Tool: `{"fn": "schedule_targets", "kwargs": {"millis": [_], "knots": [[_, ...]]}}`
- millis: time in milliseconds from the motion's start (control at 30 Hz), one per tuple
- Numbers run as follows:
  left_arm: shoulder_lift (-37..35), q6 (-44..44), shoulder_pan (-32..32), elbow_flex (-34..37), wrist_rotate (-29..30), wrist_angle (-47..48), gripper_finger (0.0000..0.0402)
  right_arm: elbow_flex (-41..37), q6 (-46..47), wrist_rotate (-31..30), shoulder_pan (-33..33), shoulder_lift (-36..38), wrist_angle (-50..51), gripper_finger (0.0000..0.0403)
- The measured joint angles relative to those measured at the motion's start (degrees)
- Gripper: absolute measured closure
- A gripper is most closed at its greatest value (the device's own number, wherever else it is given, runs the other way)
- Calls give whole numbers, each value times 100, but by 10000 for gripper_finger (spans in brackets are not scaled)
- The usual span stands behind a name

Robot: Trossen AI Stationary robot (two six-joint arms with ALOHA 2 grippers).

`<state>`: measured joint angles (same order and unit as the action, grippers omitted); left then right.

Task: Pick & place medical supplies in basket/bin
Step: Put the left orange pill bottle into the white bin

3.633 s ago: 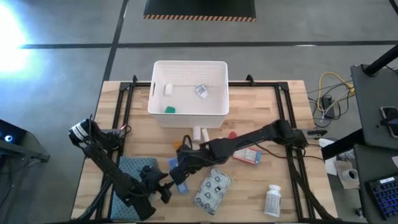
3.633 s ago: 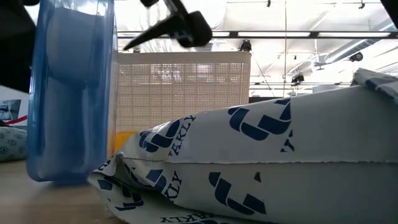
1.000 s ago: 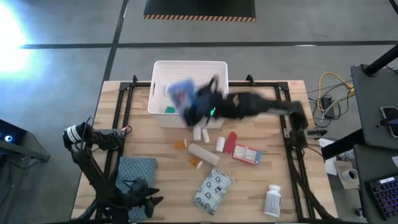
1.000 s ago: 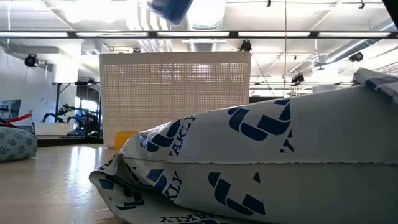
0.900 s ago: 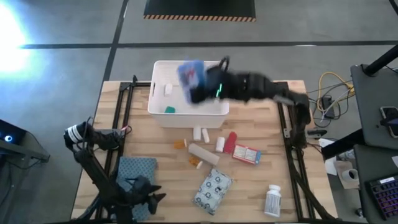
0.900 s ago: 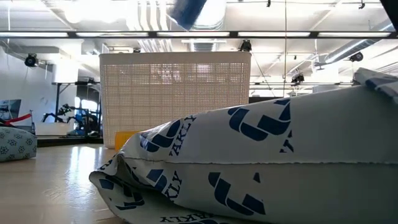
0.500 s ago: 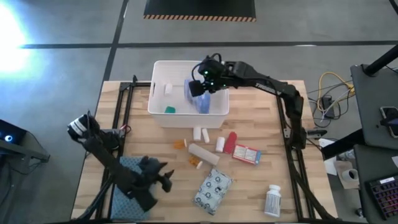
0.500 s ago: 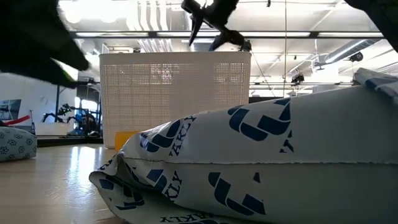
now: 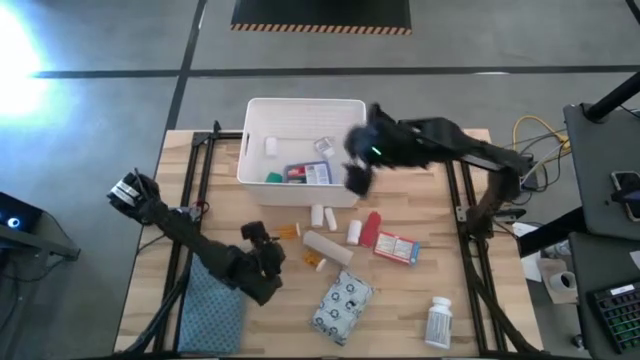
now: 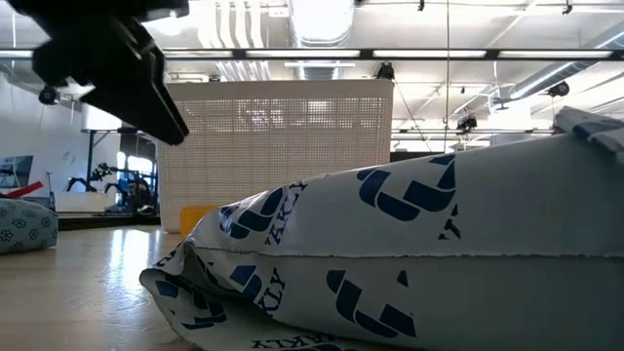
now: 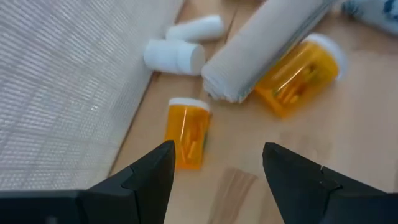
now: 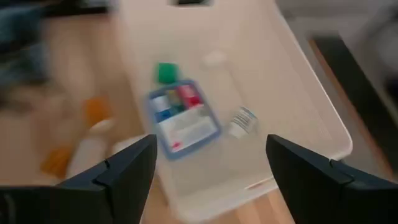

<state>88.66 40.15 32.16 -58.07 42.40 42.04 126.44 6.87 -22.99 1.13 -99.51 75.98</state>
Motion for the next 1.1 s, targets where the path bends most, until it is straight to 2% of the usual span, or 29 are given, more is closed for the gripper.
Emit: {"fn": "schedule_targets", "kwargs": {"millis": [133,233,367,567,767,1100], "knots": [[-11,-82,-553,81,-718,-60,179,-178,-466,-74,-414,660,191,110],[-7,-389,-960,165,-963,-455,179,-494,-466,-94,-513,1182,221,110],[-7,-909,-1387,233,-1109,-881,179,-1144,-468,-117,-513,1850,133,110],[15,-1625,-1845,409,-1802,-1127,179,-2268,16,-330,-512,2592,-226,110],[15,-1760,-2177,748,-2420,-1391,179,-3073,478,-580,-491,2979,-816,110],[20,-1670,-2198,1582,-2501,-2625,179,-3475,730,-570,-280,2972,-1401,110]]}}
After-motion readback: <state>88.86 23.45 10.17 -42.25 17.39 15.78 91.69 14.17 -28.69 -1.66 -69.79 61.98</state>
